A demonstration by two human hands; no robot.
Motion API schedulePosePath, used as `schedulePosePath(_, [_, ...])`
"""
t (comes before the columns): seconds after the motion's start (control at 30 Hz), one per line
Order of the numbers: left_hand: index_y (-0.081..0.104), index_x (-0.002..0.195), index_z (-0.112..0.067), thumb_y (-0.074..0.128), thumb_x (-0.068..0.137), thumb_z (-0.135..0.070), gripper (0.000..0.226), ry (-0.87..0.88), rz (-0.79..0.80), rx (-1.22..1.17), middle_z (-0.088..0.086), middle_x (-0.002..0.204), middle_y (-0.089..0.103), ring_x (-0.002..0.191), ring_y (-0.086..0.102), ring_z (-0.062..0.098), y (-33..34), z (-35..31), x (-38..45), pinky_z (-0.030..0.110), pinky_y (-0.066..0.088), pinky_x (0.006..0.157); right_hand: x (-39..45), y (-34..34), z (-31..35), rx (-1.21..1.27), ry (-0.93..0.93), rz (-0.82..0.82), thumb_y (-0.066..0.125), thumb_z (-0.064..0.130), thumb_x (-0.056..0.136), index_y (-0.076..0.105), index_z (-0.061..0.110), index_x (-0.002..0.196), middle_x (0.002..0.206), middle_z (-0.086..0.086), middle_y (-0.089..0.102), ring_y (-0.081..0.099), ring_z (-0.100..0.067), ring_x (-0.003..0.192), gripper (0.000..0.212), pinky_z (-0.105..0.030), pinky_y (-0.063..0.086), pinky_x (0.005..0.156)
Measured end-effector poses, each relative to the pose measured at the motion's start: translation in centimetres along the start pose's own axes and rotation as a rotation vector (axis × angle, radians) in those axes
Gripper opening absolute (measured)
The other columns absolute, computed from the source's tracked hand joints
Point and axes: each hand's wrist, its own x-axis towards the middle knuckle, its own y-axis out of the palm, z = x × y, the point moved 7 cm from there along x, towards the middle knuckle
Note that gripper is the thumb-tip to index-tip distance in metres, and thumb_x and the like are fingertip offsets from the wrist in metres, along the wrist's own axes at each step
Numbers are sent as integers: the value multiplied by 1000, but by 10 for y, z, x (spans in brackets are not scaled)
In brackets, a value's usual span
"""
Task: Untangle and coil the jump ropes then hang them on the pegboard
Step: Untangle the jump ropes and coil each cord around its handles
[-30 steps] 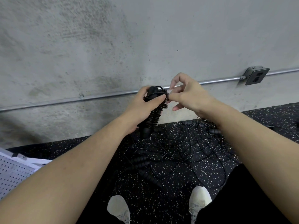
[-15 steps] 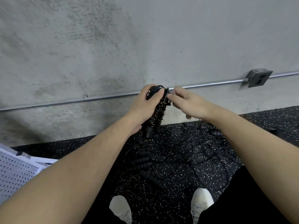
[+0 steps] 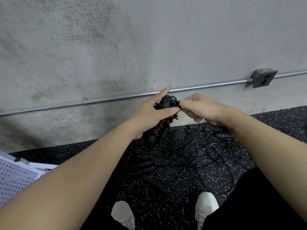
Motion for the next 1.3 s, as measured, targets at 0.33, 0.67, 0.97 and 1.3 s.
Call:
schedulePosePath(0.33, [48, 146, -49, 79, 89, -30, 68, -78, -122, -210, 16, 102, 76, 73, 73, 26, -5, 3, 3, 33, 60, 64, -4, -6, 8, 122, -141, -177, 58, 40, 61, 44, 19, 47, 51, 0, 29, 21, -13, 48, 29, -20, 23, 44])
schedulePosePath(0.67, [60, 120, -35, 89, 75, -30, 55, -121, -47, -79, 5, 97, 78, 85, 74, 21, -4, 17, 7, 44, 60, 82, 2, 0, 1, 397, -96, -159, 54, 17, 99, 74, 14, 88, 48, 8, 31, 21, -8, 45, 22, -22, 16, 44])
schedulePosePath(0.97, [59, 122, -33, 91, 72, -24, 60, -168, -184, -14, -2, 102, 75, 87, 73, 15, -18, 41, 21, 31, 59, 79, 8, 30, 0, 578, 135, -8, 41, 21, 96, 45, 25, 69, 54, 11, 20, 14, -9, 47, 28, -18, 28, 38])
schedulePosePath(1.3, [54, 94, -37, 54, 76, -38, 19, -60, -316, 693, -8, 74, 66, 67, 67, 18, -24, 40, 32, 38, 58, 62, 8, 30, 5, 361, 123, -168, 52, 22, 88, 46, 23, 62, 49, 10, 29, 21, -11, 45, 27, -23, 22, 43])
